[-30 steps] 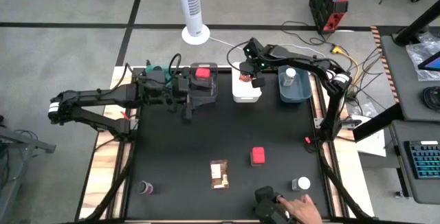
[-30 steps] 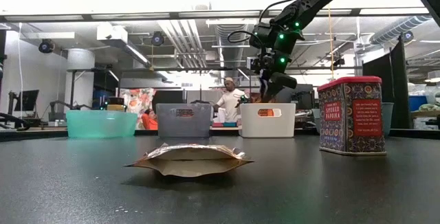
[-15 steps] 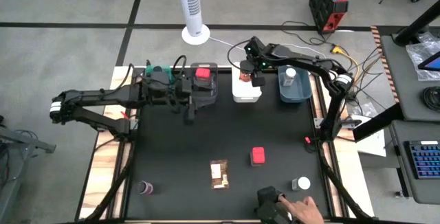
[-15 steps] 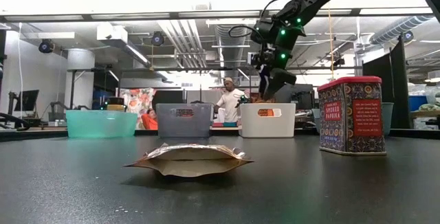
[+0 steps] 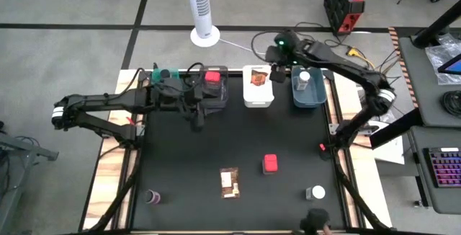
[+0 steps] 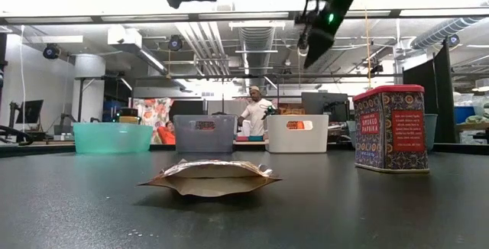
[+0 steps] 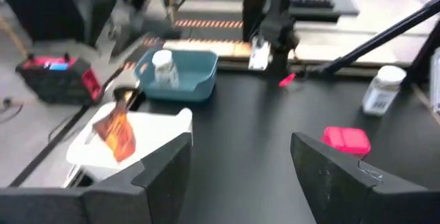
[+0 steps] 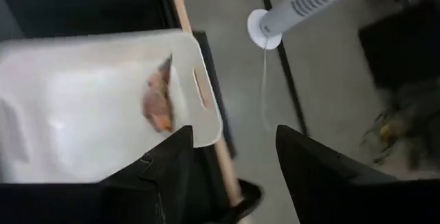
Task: Sort spices by type
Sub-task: Put the red seasoning can into the black bin
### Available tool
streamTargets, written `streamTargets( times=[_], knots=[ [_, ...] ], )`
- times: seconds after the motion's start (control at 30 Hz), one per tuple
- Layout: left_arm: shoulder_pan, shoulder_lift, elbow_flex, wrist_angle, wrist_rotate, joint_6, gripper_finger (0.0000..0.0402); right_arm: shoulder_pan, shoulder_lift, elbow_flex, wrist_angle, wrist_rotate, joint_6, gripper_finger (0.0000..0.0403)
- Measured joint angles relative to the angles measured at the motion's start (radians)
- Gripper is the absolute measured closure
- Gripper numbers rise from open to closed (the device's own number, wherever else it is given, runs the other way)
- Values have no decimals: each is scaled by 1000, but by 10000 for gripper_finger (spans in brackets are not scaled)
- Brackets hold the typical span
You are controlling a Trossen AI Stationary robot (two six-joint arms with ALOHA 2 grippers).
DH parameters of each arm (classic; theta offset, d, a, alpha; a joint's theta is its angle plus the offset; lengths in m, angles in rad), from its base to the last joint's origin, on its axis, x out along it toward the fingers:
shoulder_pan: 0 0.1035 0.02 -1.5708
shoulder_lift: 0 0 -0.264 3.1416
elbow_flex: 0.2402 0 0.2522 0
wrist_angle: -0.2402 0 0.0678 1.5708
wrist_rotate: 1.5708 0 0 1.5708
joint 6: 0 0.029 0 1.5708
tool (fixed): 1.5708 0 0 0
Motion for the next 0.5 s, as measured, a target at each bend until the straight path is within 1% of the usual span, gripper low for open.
streamTargets(
  times=[0.07, 0.13, 0.2, 0.27, 0.37, 0.5],
  knots=[
    [0, 0, 0, -36, -17, -13, 169, 18, -53, 0, -29, -18, 117, 209],
    [0, 0, 0, -67, -23, -26, 169, 43, -102, 0, -77, -75, 213, 215],
    [0, 0, 0, -95, -24, -40, 169, 77, -144, 0, -124, -144, 277, 221],
    [0, 0, 0, -126, -24, -63, 169, 123, -179, -1, -169, -183, 322, 228],
    [0, 0, 0, -169, -25, -99, 169, 214, -224, -14, -225, -186, 383, 238],
    [0, 10, 0, -236, -25, -113, 169, 347, -251, -23, -279, -186, 443, 251]
  ],
)
